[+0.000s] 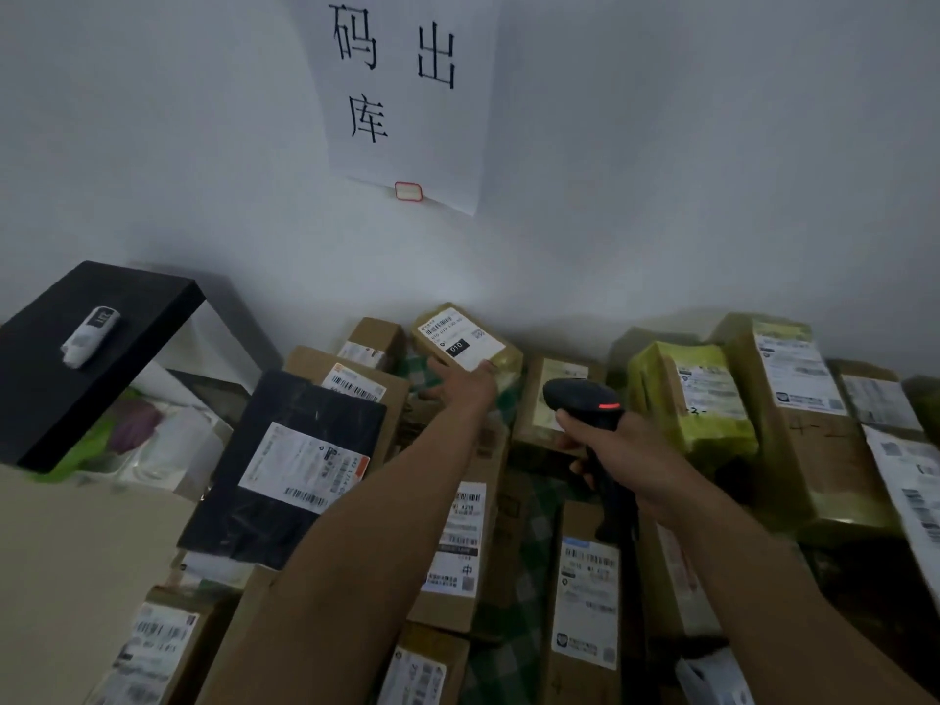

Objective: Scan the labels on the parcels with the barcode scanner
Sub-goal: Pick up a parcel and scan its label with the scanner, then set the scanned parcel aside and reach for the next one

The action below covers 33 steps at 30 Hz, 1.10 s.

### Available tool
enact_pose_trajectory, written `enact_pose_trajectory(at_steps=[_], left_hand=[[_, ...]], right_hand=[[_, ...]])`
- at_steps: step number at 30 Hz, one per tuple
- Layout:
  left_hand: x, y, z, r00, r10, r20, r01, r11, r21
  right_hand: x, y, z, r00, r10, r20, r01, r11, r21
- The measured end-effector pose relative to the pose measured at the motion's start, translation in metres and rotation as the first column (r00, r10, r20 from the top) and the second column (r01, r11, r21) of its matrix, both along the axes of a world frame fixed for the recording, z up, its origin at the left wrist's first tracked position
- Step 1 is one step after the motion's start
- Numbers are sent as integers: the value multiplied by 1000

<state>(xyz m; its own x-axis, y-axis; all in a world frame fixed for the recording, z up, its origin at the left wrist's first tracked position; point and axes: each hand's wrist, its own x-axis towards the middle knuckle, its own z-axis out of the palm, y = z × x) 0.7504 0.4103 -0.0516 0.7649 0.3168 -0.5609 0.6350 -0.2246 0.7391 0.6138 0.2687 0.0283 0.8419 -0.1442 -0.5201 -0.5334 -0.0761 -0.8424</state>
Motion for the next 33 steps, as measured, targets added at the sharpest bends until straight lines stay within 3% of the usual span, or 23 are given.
enact_pose_trajectory(at_steps=[4, 7, 10, 13, 17, 25, 29, 33], left_hand=[[18, -7, -18, 999, 1, -53, 5, 994, 106], [22, -14, -33, 987, -155, -37, 160, 964, 212], [12, -26, -46, 917, -396, 38, 349, 846, 404], [-4, -39, -53, 761, -637, 122, 521, 712, 472], [-10, -58, -65, 644, -765, -20, 677, 558, 480], [-3, -75, -63, 685, -729, -17, 666, 616, 420], [-10, -80, -59, 754, -655, 42, 622, 734, 270], [-9, -69, -60, 807, -589, 50, 566, 794, 221]], right_hand=[[7, -6, -14, 1000, 6, -31, -6, 1000, 0], [6, -11, -18, 999, -8, -39, 8, 1000, 8], [3, -17, -17, 999, -26, -25, 26, 1000, 11], [-2, -23, -14, 999, -47, -9, 47, 999, 13], [-11, -31, -12, 998, -66, 13, 66, 998, 20], [-25, -50, -22, 994, -113, 10, 113, 993, 13], [-29, -54, -25, 992, -128, 11, 128, 992, 12], [-31, -53, -21, 992, -129, 17, 129, 992, 7]])
